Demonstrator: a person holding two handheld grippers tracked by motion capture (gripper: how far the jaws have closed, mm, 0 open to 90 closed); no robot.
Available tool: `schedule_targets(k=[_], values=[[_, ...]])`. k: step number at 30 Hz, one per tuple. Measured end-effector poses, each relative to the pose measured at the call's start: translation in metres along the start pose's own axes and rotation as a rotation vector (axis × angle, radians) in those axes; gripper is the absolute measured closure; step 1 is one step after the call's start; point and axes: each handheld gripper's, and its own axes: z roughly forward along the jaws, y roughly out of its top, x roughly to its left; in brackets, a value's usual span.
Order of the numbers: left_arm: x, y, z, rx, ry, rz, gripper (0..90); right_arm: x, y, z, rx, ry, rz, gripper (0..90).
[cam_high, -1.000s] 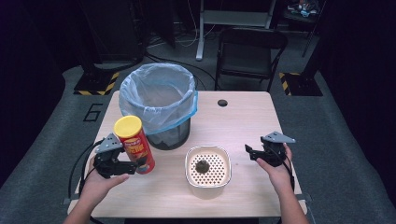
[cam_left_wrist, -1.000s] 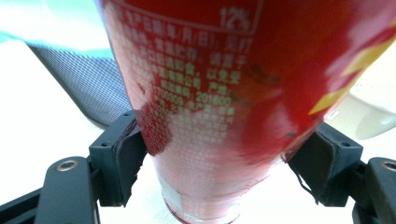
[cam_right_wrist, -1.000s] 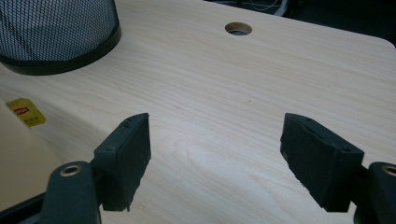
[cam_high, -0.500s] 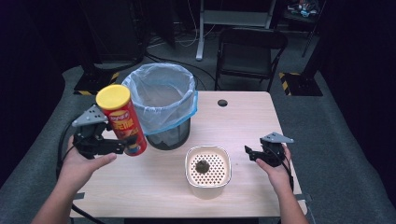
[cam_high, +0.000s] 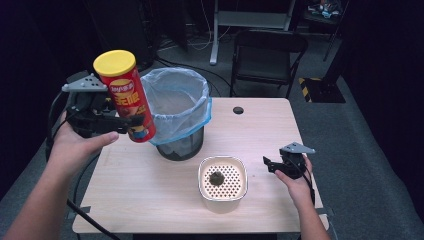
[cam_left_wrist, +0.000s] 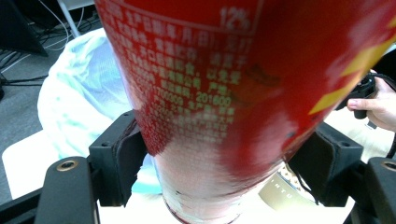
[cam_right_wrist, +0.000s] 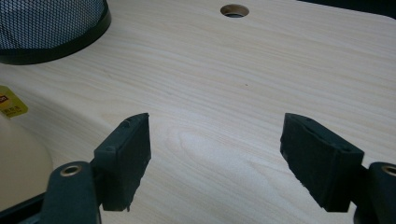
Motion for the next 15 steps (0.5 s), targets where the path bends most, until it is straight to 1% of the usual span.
schedule_targets(k=[2, 4, 6, 9, 15], values=[[0.0, 0.006, 0.0, -0.003, 0.007, 0.008, 24.2, 0.0, 0.0, 0.0, 0.002, 0.0, 0.001, 24.0], [0.0, 0.012, 0.001, -0.01, 0.002, -0.001, 24.2, -0.001, -0.001, 0.001, 0.004, -0.002, 0.007, 23.9], [0.001, 0.017, 0.003, -0.013, 0.001, 0.0, 24.2, -0.001, -0.002, 0.001, 0.005, -0.005, 0.006, 23.9], [0.004, 0.025, 0.01, -0.018, -0.007, -0.009, 24.2, -0.002, -0.002, 0.001, 0.009, -0.006, 0.012, 24.0], [0.013, 0.04, 0.025, -0.018, 0.018, -0.032, 24.2, -0.002, -0.003, 0.003, 0.013, -0.01, 0.006, 23.9]])
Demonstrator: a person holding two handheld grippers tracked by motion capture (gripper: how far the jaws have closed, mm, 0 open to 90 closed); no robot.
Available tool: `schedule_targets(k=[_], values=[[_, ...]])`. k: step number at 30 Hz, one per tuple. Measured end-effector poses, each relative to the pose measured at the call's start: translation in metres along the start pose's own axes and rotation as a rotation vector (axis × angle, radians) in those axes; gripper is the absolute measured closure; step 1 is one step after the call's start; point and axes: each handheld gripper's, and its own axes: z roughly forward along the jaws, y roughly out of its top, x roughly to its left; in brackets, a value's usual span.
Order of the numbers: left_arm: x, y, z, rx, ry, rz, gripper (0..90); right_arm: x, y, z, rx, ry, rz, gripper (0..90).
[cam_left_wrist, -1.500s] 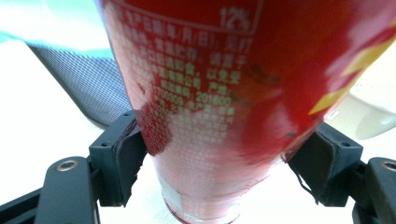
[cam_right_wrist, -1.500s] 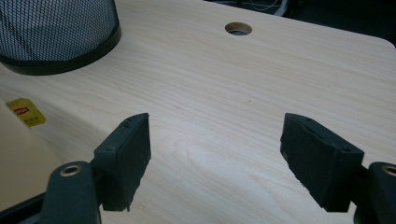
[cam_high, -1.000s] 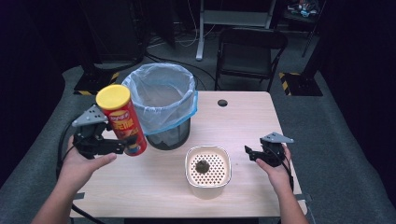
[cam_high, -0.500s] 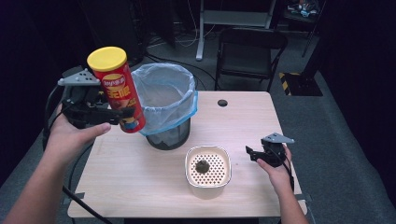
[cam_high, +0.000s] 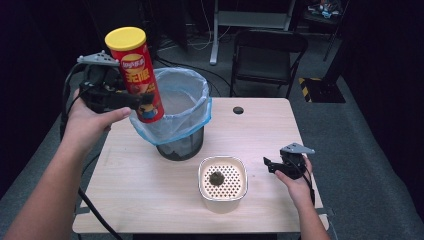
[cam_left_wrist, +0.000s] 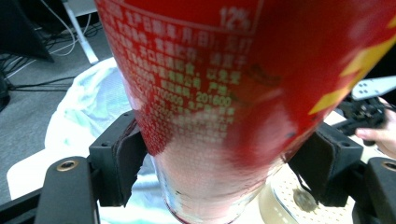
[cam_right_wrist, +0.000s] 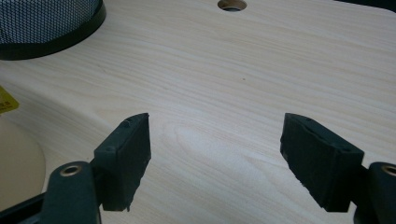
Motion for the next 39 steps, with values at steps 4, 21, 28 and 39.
schedule_targets(k=[4, 21, 28, 39], values=[[0.005, 0.008, 0.014, 0.001, 0.014, -0.023, 24.2, 0.0, -0.001, 0.001, 0.0, 0.001, 0.002, 23.9], [0.027, 0.01, 0.074, -0.049, 0.083, -0.076, 24.2, -0.001, -0.002, 0.003, 0.013, -0.002, -0.011, 23.9], [0.029, -0.002, 0.104, -0.013, 0.09, -0.078, 24.1, 0.001, -0.003, 0.006, 0.024, 0.002, -0.024, 23.9], [0.041, -0.024, 0.136, 0.098, 0.089, -0.072, 24.0, 0.0, -0.003, 0.007, 0.031, 0.001, -0.028, 23.9]])
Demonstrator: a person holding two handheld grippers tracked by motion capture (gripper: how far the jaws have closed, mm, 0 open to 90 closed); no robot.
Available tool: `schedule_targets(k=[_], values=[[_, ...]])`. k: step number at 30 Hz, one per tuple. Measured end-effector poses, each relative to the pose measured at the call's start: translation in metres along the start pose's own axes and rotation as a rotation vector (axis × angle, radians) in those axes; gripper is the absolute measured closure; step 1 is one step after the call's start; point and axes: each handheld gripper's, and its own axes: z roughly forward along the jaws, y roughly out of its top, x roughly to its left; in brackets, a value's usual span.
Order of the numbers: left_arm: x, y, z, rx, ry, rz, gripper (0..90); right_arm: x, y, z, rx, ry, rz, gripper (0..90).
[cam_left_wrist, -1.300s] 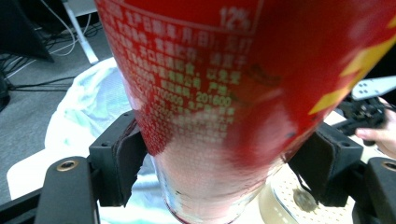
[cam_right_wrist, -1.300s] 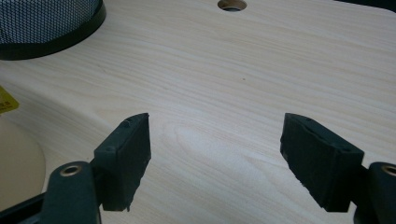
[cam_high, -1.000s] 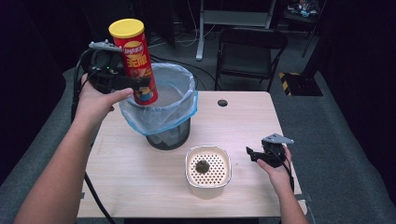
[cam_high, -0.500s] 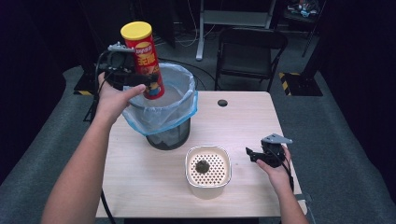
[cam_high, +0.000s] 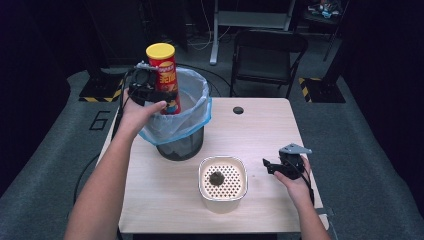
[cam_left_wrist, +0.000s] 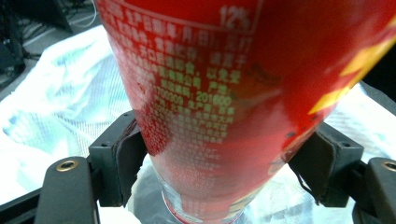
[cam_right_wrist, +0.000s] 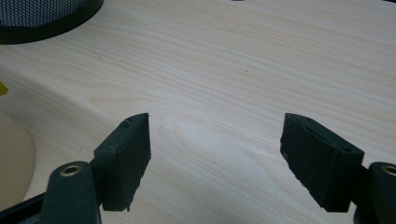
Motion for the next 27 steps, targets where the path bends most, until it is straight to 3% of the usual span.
schedule_targets(k=[4, 6, 8, 11, 16, 19, 23, 27], values=[[0.002, -0.003, 0.006, 0.021, -0.005, -0.015, 23.8, 0.0, 0.0, 0.001, 0.004, 0.004, -0.005, 23.9], [0.0, -0.005, 0.009, 0.032, -0.023, -0.082, 22.0, 0.0, 0.0, 0.001, 0.001, 0.003, -0.006, 23.9], [0.002, -0.004, 0.008, 0.038, -0.003, -0.062, 21.8, 0.001, 0.0, 0.001, 0.004, 0.003, -0.007, 23.9], [0.006, -0.006, 0.008, 0.067, -0.017, -0.097, 16.7, 0.002, 0.0, 0.001, 0.001, 0.0, 0.003, 23.9], [0.005, -0.005, 0.0, 0.034, -0.027, -0.094, 19.3, 0.001, 0.0, 0.0, 0.004, 0.002, -0.006, 23.9], [0.005, -0.002, -0.013, 0.003, -0.018, -0.073, 22.3, 0.0, 0.0, 0.0, 0.003, 0.002, -0.005, 23.9], [0.002, 0.001, -0.035, -0.001, -0.006, -0.04, 25.6, 0.0, -0.001, 0.001, 0.004, 0.004, -0.003, 23.9], [-0.002, -0.003, -0.054, -0.023, -0.021, -0.031, 29.4, 0.001, -0.001, 0.001, 0.007, 0.002, 0.0, 23.9]])
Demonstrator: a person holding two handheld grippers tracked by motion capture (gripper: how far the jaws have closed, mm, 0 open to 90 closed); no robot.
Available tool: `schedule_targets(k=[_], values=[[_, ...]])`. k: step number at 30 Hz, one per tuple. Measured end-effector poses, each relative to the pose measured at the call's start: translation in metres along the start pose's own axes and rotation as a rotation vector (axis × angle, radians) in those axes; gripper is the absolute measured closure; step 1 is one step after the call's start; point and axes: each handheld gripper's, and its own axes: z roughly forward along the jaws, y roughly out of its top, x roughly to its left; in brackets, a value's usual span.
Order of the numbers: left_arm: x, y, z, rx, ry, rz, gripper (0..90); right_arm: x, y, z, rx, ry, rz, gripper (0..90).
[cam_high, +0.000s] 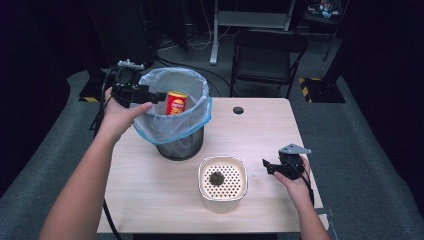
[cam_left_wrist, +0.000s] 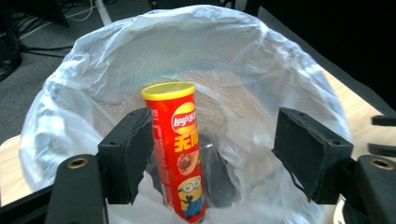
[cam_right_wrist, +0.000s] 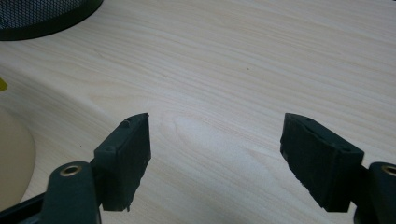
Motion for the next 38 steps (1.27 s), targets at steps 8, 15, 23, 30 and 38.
schedule_targets(k=[8, 15, 23, 30, 38], values=[[-0.002, -0.02, -0.034, -0.048, -0.022, 0.036, 38.4, 0.001, 0.0, 0.001, 0.002, -0.001, -0.005, 23.9], [0.0, -0.048, -0.05, -0.047, -0.062, 0.04, 45.4, 0.0, -0.001, 0.0, 0.002, -0.004, -0.001, 23.9], [0.009, -0.091, -0.05, -0.063, -0.082, 0.029, 46.1, 0.0, -0.001, 0.0, 0.002, -0.003, 0.005, 23.9], [0.019, -0.134, -0.037, -0.048, -0.054, 0.011, 40.8, -0.001, -0.002, 0.0, 0.002, -0.005, 0.009, 23.9], [0.043, -0.202, -0.003, -0.006, -0.028, -0.071, 28.0, -0.004, -0.004, 0.001, 0.013, -0.016, 0.007, 23.5]])
